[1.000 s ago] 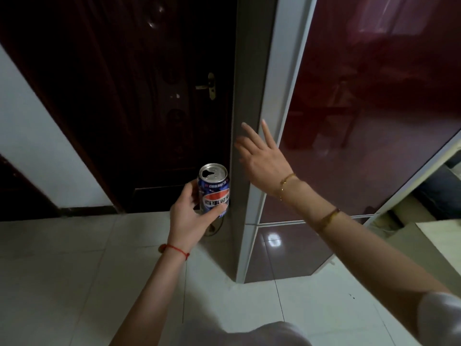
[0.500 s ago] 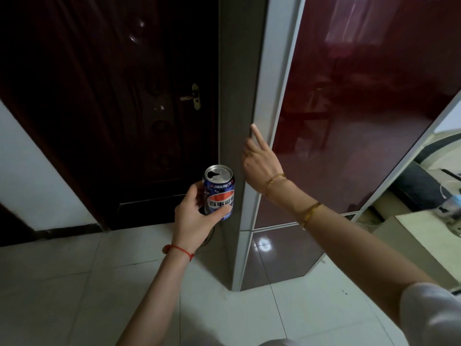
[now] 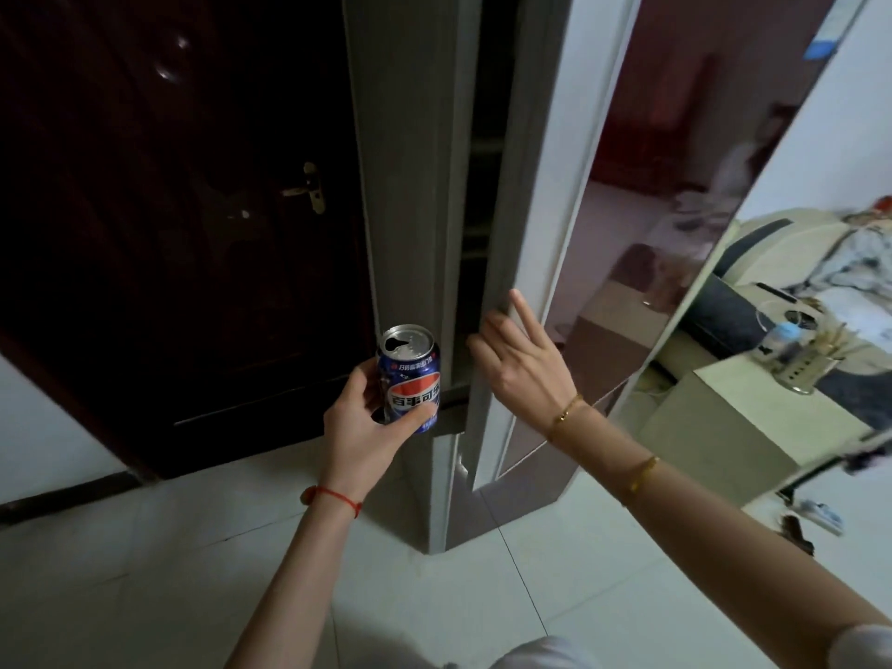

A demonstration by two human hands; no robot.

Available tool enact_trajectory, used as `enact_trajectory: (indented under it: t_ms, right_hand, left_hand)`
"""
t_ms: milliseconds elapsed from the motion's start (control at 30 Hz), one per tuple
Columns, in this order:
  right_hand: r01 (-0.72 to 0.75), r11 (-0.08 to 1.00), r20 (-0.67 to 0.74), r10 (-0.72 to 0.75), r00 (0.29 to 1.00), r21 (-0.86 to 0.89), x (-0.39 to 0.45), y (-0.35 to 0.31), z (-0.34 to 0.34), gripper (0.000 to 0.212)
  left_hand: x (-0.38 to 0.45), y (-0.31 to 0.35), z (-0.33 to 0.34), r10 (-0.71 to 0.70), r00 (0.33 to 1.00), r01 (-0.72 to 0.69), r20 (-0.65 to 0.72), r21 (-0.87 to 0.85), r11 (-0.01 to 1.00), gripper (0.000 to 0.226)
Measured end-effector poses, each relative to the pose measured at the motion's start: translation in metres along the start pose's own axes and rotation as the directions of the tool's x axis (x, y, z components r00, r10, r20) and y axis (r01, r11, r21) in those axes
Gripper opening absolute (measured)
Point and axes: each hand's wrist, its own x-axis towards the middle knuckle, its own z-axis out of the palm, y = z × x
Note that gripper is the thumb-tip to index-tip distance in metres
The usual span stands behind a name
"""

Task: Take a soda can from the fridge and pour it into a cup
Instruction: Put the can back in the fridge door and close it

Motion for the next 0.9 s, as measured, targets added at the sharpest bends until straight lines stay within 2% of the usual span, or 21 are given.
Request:
enact_trajectory:
  t_ms: [67, 133, 233, 367, 467, 600, 900]
  right_hand:
    - [-0.009, 1.0, -0.004, 0.009, 1.0, -0.017, -0.021, 0.004, -0.008, 0.012]
    - [-0.039, 0.999, -0.018, 0.039, 0.999, -0.032, -0.041, 0.008, -0.018, 0.018]
    - [-0.123, 0.991, -0.049, 0.12, 0.992, -0.054, -0.069, 0.013, -0.036, 0.044]
    - [-0.322, 0.945, -0.112, 0.314, 0.943, -0.063, -0.102, 0.019, -0.063, 0.075]
    - [-0.421, 0.907, -0.115, 0.416, 0.902, -0.019, -0.126, 0.023, -0.08, 0.088]
    - [-0.522, 0.852, -0.11, 0.516, 0.849, -0.031, -0.161, 0.029, -0.098, 0.091]
    - [-0.674, 0.737, -0.139, 0.662, 0.736, -0.058, -0.236, 0.065, -0.137, 0.087]
  left_hand:
    - [-0.004, 0.002, 0.007, -0.001, 0.999, 0.001, 0.035, -0.005, 1.0, 0.071]
    - [-0.007, 0.004, 0.016, -0.004, 0.997, 0.003, 0.072, 0.007, 1.0, 0.072]
    - [-0.01, 0.009, 0.033, 0.007, 0.992, -0.008, 0.123, 0.011, 1.0, 0.071]
    - [-0.017, 0.022, 0.056, 0.025, 0.973, -0.036, 0.229, 0.043, 0.998, 0.075]
    - [-0.023, 0.034, 0.074, 0.05, 0.946, -0.061, 0.321, 0.023, 0.998, 0.078]
    - [-0.031, 0.049, 0.095, 0.1, 0.907, -0.093, 0.41, -0.037, 0.995, 0.077]
    - [-0.053, 0.071, 0.153, 0.164, 0.848, -0.145, 0.504, -0.077, 0.986, 0.069]
